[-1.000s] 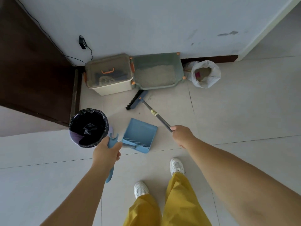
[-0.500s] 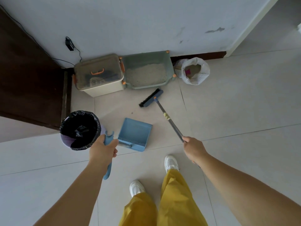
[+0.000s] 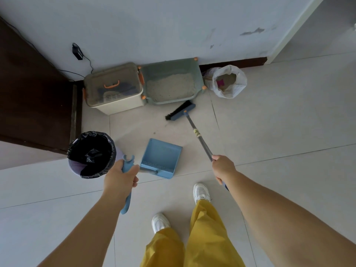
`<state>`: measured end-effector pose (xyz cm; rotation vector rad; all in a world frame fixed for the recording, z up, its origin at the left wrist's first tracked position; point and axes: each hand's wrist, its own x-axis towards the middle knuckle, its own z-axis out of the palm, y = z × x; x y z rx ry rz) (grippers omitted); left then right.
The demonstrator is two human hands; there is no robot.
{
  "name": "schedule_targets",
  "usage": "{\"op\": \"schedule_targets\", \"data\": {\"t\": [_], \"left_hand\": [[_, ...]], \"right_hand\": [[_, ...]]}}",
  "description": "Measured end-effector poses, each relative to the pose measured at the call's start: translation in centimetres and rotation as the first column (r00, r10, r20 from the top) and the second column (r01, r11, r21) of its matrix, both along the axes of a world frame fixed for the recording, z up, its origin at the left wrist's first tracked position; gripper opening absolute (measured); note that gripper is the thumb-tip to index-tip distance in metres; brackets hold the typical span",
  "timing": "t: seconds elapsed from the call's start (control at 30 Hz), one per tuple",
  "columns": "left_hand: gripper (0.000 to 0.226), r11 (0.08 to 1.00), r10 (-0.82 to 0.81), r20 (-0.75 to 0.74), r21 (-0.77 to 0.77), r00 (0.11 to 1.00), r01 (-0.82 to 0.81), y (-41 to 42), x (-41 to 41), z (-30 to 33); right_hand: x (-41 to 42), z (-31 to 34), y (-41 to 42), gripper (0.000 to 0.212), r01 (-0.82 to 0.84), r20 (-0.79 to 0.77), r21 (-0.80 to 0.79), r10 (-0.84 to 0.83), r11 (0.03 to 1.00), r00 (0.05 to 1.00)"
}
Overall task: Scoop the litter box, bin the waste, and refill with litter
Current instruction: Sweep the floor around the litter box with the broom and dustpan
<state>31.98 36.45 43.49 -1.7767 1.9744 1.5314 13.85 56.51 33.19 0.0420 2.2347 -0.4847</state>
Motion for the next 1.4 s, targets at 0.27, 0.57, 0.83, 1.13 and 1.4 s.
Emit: {"op": "schedule_targets", "data": {"t": [0.27,0.57,0.83,1.13,1.4], "left_hand": [[0.006,0.999,-0.035,-0.003,-0.039,0.999,0.035,0.7,-1.4,0.0],[0.007,0.998,-0.034,0.02,-0.048,0.999,0.035,1.2,-1.5,-0.7],[0.008,0.999,-0.042,0.01,-0.026,0.999,0.042,1.8,-1.6,0.2],[0.011,0.998,-0.061,-0.008,-0.022,0.998,0.061,2.1,-2.1,2.1],[0.006,0.999,-0.021,-0.021,-0.027,1.0,0.02,2.5,-2.8,2.5]], "right_hand": [[1.2,2.1,1.3,0.044,0.092,-0.021,-0.1,-0.095,0.991,0.995],[-2.6,0.9,-2.5,0.048,0.047,0.128,0.023,-0.05,0.999,0.991],[3.3,3.7,2.7,0.039,0.322,0.109,-0.092,-0.312,0.942,0.944],[0.1,10.1,7.6,0.045,-0.072,-0.219,0.165,0.107,0.984,0.97],[-5.2,11.3,7.4,0.037,-0.164,-0.275,0.488,0.329,0.857,0.903]]}}
